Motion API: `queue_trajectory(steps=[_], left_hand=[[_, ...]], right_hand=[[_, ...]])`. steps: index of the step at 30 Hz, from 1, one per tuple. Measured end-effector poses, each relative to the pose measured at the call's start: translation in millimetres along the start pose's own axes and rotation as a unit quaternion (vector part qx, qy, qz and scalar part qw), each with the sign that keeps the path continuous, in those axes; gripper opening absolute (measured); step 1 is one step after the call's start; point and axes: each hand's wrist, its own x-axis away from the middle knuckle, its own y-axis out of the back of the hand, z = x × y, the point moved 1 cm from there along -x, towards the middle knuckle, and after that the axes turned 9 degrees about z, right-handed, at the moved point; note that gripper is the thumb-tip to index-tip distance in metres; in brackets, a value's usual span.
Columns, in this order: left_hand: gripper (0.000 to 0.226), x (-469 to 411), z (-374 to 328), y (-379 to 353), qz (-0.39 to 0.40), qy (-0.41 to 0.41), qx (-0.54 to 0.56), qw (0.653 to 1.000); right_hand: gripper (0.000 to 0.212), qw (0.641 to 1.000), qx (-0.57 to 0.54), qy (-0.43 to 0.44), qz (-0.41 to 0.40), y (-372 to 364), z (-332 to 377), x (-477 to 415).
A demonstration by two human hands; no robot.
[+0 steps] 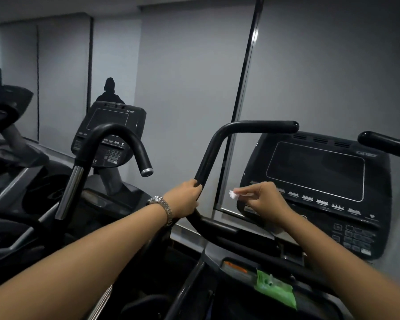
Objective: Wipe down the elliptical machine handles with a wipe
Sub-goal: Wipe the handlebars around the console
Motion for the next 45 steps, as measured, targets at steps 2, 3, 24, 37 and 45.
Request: queue_trajectory(steps=[2,3,24,37,45], left_hand=[[0.039,-3,4,-6,0.016,-0.001,-0.015,1.0],[0.038,-4,6,-7,0.019,-0.001,-0.015,1.0],[0.031,-13,12,-14,-0.023,-0.009,-0.032,0.999],[0.024,-12,13,-16,-0.022,-0.009,-0.017,1.0],[0.026,-12,13,-13,-0.021,-0.004,-0.004,1.0]], right_hand=[[0.027,0.996,0.055,0.073,-0.011,1,2,-18],[0.026,0.987,0.096,0.125,-0.017,1,5,-27],[0.054,0.858,0.445,0.251,-0.054,-57,-3,-125],[0.055,0.863,0.421,0.274,-0.054,-71,-3,-123],[0.049,0.866,0.424,0.256,-0.068,-45,-7,-129]])
